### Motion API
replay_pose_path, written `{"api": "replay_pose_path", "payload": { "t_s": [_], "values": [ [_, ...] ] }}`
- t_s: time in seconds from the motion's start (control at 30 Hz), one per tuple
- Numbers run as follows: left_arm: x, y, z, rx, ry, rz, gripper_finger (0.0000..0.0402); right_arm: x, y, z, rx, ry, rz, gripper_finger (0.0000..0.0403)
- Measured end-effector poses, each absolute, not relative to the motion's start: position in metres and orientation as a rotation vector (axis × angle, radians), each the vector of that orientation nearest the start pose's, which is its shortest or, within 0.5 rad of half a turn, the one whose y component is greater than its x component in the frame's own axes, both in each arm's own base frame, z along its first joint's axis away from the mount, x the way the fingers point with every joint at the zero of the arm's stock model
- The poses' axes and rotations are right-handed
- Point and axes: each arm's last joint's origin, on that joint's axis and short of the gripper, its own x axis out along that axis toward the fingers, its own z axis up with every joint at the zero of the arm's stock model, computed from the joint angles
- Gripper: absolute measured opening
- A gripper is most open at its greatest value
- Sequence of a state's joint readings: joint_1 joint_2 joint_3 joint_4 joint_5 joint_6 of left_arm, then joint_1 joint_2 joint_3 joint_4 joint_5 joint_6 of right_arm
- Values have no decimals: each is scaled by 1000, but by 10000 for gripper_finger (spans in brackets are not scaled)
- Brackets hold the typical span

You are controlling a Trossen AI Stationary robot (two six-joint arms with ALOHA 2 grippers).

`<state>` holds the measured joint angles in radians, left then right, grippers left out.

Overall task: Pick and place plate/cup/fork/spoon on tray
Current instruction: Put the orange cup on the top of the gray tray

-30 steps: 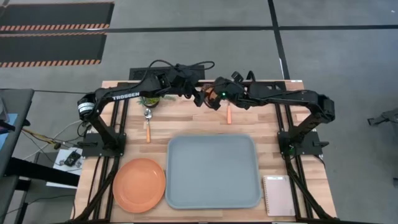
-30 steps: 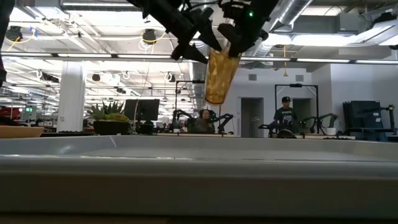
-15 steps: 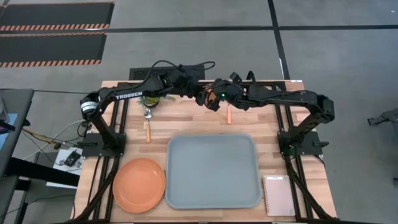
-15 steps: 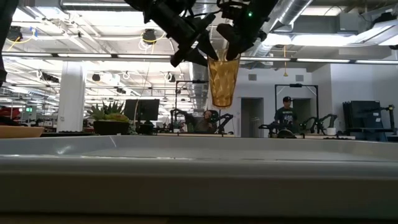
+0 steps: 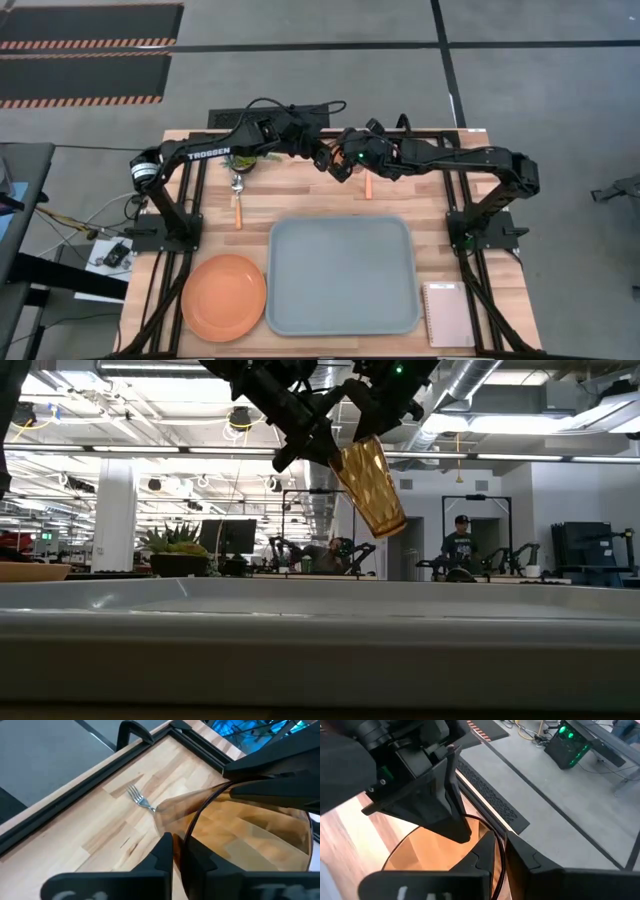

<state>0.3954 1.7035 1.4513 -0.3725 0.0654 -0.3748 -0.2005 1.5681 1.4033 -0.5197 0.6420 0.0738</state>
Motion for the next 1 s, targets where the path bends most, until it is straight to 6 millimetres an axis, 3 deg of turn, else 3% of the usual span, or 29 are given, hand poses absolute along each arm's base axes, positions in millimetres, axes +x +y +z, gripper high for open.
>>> {"api": "replay_pose_path", "payload": {
  "t_s": [0.23, 0.6, 0.8, 1.0],
  "values": [
    [358, 145, 308, -551, 531, 378, 1, 322, -81, 340, -78, 630, -817, 69],
    [356, 140, 324, -558, 568, 250, 0, 284, -81, 378, -30, 525, -779, 162],
    [356, 132, 320, -537, 632, 221, 0, 233, -69, 415, -21, 428, -756, 189],
    [364, 104, 352, -425, 636, 168, 0, 179, -58, 436, 23, 368, -809, 183]
  ]
}}
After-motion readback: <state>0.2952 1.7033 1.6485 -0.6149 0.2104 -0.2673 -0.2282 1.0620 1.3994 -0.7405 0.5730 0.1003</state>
